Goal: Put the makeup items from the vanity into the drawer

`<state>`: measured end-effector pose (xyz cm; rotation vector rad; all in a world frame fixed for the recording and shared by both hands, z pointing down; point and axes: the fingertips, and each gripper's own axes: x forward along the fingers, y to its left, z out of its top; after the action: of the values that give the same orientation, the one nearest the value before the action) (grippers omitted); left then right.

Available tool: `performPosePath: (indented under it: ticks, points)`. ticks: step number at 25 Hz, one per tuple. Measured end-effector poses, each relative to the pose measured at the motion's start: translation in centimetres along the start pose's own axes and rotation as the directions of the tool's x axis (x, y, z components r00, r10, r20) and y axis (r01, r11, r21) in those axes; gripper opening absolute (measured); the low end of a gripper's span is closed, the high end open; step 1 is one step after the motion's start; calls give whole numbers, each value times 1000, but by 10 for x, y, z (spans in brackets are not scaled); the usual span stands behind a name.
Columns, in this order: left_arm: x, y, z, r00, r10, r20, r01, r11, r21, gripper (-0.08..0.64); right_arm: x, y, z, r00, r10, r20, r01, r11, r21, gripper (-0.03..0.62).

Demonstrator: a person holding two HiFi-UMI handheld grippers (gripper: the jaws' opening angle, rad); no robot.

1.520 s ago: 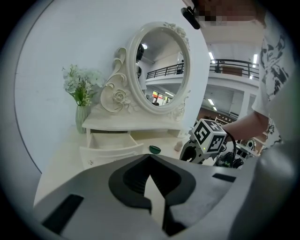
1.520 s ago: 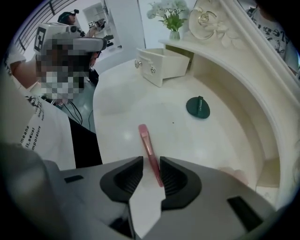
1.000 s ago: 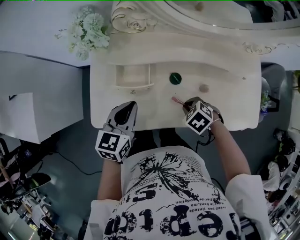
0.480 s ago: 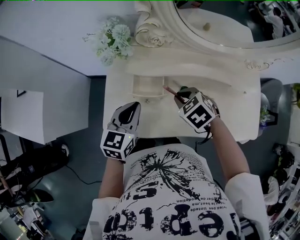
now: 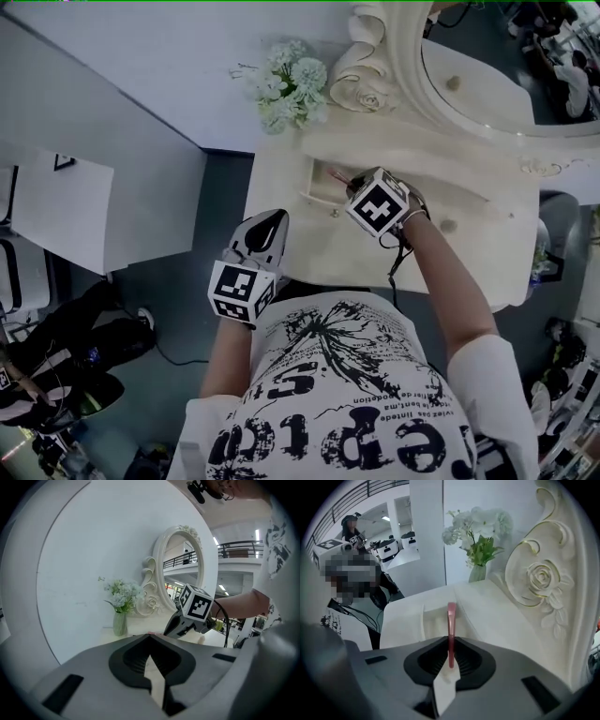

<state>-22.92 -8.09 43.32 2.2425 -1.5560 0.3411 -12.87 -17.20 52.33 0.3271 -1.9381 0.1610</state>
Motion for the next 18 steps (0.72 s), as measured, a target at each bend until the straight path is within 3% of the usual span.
performPosePath:
  ticks: [8,18]
  points:
    - [-5,34,-12,999,-6,-38,6,1000,2,5,44,-1,9,993,15,-116,-15,1000,6,55]
    - [-2,47,-20,997,-41,-67,42,999,14,5,66,4,2,985,19,-174,-13,999,35,55]
